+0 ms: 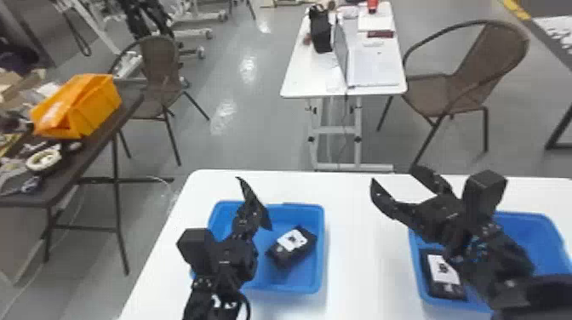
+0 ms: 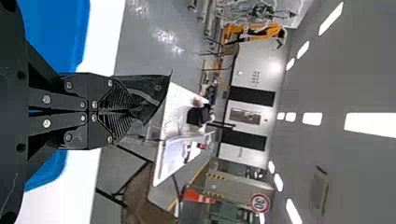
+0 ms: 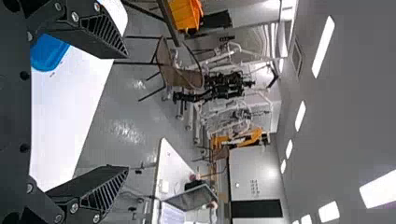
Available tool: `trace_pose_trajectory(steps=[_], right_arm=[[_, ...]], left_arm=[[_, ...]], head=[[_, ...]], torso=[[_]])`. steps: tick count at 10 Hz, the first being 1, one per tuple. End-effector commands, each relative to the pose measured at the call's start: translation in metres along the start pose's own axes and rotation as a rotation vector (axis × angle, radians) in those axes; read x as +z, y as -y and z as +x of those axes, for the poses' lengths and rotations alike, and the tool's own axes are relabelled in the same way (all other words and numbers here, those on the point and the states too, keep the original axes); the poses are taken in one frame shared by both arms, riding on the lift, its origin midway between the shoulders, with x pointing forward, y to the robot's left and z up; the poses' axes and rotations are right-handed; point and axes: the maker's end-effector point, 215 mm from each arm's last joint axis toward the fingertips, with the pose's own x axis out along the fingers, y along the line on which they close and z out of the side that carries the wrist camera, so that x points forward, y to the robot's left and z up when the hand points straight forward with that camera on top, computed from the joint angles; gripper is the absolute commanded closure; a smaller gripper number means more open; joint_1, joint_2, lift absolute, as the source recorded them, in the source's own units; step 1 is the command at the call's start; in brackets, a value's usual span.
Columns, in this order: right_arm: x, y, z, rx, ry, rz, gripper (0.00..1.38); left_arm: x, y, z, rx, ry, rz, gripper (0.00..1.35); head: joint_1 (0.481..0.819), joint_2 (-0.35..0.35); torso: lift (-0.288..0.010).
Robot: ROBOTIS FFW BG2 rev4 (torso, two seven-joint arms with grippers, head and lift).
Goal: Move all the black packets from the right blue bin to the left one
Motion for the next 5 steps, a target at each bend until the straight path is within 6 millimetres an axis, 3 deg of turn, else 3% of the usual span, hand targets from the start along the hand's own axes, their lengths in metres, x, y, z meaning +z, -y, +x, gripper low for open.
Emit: trace_pose_trajectory(steps=[1,2,3,4,5], right_arm=[[-0.005,0.015,-0.012,-0.035,-0.009,0.012,0.18],[-0.01,0.019,-0.016,-0.046,-0.017,0.018,0.18],[-0.012,0.023,-0.02,-0.055,-0.02,0.018,0.18],[-0.012,0.028,-0.025,-0.067,-0.018,0.017,0.18],[-0.014,0.036,-0.033,-0.088,-0.023,0.021,0.18]], left_arm=[[-0.03,-0.007,-0.003,-0.013,-0.075,0.038,1.22],[-0.046,-0.011,-0.006,-0.022,-0.118,0.022,1.2],[-0.059,-0.013,-0.01,-0.041,-0.139,-0.017,0.82],[-0.056,-0.015,-0.01,-0.079,-0.119,-0.022,0.32],[-0.049,-0.016,-0.007,-0.087,-0.105,-0.015,0.06]], head=[[0.695,0.173],[0.695,0.152],[0.695,0.143],[0.695,0.138],[0.695,0.135]], torso=[[0.0],[0.0],[0.0],[0.0],[0.0]])
